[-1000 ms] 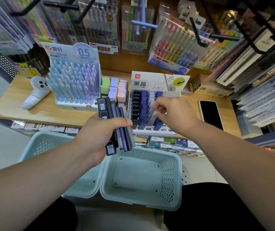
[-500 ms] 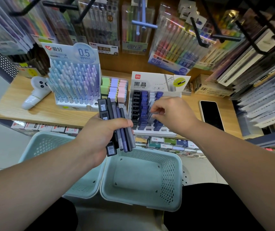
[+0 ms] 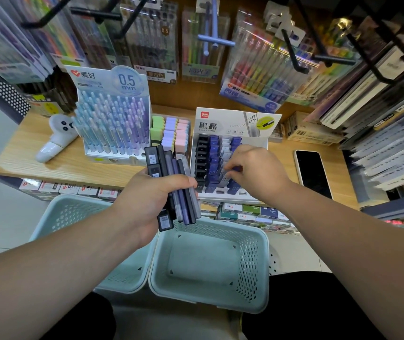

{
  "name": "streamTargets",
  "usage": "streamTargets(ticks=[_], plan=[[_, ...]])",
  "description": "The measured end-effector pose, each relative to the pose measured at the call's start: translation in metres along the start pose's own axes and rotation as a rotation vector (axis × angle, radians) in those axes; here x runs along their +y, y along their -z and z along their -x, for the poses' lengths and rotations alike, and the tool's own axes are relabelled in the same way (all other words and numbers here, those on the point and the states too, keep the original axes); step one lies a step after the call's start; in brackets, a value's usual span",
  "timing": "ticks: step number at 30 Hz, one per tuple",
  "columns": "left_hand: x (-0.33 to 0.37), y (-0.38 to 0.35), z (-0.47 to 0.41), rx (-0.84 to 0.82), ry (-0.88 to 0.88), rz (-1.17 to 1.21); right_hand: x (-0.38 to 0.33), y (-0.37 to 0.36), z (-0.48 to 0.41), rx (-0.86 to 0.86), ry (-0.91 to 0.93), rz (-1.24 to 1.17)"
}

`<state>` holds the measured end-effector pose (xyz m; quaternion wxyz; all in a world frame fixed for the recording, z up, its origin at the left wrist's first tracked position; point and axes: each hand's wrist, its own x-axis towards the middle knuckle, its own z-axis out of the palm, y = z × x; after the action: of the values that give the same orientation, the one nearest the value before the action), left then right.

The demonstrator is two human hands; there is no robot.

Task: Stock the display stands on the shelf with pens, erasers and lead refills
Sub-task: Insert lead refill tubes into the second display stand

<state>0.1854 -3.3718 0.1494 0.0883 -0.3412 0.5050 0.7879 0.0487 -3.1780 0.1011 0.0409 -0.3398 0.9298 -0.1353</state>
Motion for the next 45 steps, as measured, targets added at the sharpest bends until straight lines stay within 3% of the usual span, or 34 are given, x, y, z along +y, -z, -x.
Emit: streamTargets(ticks=[5, 7, 9, 11, 16, 20, 25, 31, 38, 45], plan=[[0.001, -0.001, 0.0, -0.02, -0.004, -0.017, -0.011, 0.004, -0.001, 0.012, -0.044, -0.055], [0.001, -0.002, 0.001, -0.058, -0.009, -0.033, -0.03, 0.017, -0.004, 0.046, -0.141, -0.363], [0.002, -0.004, 0.003, -0.118, -0.011, -0.045, -0.051, 0.033, -0.005, -0.082, -0.246, -0.811], [0.003, -0.006, 0.007, -0.181, -0.012, -0.04, -0.066, 0.042, -0.001, -0.226, -0.248, -1.014], [0.004, -0.007, 0.01, -0.249, 0.007, 0.012, -0.073, 0.049, 0.005, -0.269, -0.231, -1.173], [0.004, -0.009, 0.012, -0.26, 0.017, -0.008, -0.07, 0.051, 0.005, -0.26, -0.32, -1.224], [-0.001, -0.01, 0.009, -0.175, 0.038, -0.054, -0.058, 0.049, 0.001, -0.147, -0.439, -1.193], [-0.004, -0.006, 0.0, -0.082, 0.041, -0.038, -0.034, 0.045, -0.001, -0.001, -0.457, -0.926], [-0.002, -0.006, 0.0, -0.065, 0.03, -0.023, -0.019, 0.037, 0.0, -0.209, -0.31, -0.524], [-0.003, -0.004, 0.0, -0.062, 0.019, -0.024, -0.021, 0.032, -0.001, -0.227, -0.176, -0.214]])
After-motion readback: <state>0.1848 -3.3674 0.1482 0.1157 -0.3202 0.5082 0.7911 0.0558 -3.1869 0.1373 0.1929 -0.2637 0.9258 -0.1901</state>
